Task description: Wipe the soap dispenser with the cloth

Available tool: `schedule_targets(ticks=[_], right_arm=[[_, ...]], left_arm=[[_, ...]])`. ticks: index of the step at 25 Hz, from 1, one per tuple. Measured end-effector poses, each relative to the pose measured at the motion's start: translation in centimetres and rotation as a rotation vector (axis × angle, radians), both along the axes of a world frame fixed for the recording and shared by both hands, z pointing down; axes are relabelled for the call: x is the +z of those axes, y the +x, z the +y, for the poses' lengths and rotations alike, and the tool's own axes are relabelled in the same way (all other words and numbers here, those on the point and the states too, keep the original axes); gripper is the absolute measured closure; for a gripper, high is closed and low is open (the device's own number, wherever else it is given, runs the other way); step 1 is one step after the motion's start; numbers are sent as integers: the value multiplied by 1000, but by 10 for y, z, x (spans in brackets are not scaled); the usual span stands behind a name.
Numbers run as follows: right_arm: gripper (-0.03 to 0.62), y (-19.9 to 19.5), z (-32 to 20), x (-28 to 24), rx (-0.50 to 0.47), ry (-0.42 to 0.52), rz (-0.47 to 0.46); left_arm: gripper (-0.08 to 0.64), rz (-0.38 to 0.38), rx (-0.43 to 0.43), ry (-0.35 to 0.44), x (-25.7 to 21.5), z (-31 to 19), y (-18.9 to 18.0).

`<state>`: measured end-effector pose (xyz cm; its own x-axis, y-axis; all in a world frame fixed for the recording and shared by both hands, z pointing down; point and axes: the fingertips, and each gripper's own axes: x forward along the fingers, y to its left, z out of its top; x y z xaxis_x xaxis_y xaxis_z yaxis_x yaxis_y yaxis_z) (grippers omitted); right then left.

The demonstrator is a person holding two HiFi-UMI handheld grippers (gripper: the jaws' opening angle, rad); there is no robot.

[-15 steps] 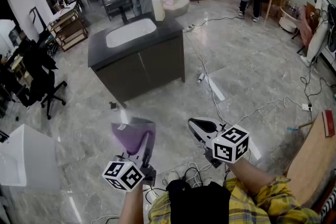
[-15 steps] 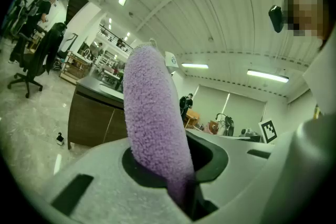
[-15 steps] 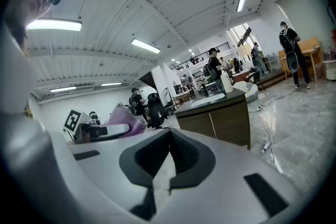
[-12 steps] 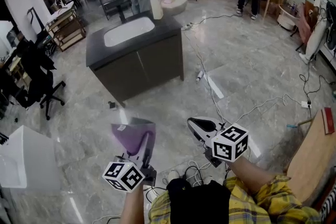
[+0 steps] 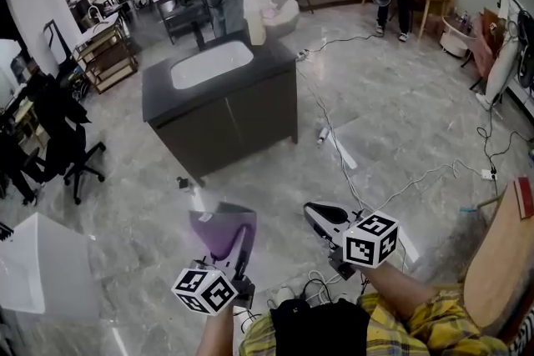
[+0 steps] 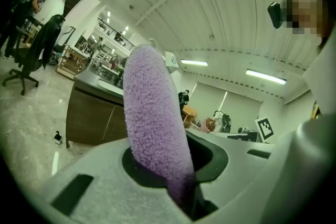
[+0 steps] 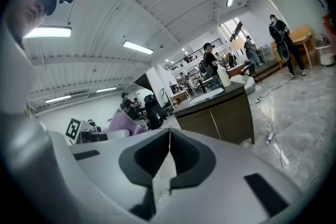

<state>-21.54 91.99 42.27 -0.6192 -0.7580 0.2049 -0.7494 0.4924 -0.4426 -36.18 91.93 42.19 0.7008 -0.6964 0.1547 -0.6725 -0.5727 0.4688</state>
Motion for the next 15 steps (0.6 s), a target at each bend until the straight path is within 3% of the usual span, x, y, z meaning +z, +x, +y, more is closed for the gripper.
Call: schedule_targets(ticks=[5, 15], right_arm=[[586, -21, -23, 1, 32, 7, 8], [586, -40, -46, 6, 83, 6, 21]], left_arm=[[503, 6, 14, 26, -7, -31, -27], [503, -32, 102, 51, -5, -64, -38]])
